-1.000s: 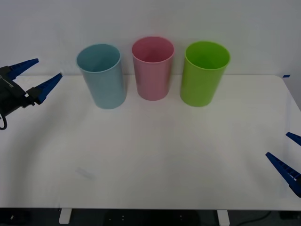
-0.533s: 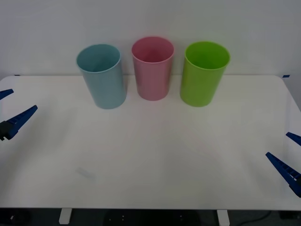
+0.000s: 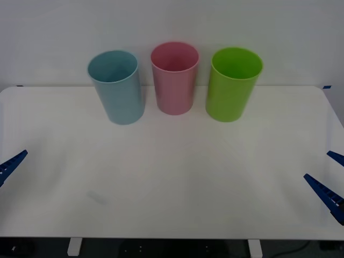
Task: Grasp the object on the table and drop it into the matching bin: aluminum can to the light blue bin, PET bottle to the pink bin.
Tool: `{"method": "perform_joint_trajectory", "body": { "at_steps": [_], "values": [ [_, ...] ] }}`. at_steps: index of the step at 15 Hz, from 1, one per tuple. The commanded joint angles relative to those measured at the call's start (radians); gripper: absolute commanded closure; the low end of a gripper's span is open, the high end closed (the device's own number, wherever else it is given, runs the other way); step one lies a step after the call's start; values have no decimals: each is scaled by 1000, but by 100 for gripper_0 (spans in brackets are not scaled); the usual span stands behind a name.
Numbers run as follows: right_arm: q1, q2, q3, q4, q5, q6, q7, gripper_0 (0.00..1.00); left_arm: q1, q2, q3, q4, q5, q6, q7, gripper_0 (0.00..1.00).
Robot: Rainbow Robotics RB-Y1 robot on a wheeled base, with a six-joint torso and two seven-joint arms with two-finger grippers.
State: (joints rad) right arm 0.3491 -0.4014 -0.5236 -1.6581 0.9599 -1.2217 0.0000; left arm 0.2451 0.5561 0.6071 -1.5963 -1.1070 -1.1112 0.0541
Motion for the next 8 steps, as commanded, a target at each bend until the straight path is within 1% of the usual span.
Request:
{"method": "perform_joint_trajectory", "body": {
  "at_steps": [1,3,8],
  "values": [
    [0,0,0,0,0,0,0,0,26,-1,-1,-1,10,-16,-16,0],
    [0,0,0,0,0,0,0,0,39,-1,-4,-1,27,-24,-14,0],
    [0,0,0,0,0,0,0,0,40,-1,-24,-1,32,-29,-11,0]
  ]
}}
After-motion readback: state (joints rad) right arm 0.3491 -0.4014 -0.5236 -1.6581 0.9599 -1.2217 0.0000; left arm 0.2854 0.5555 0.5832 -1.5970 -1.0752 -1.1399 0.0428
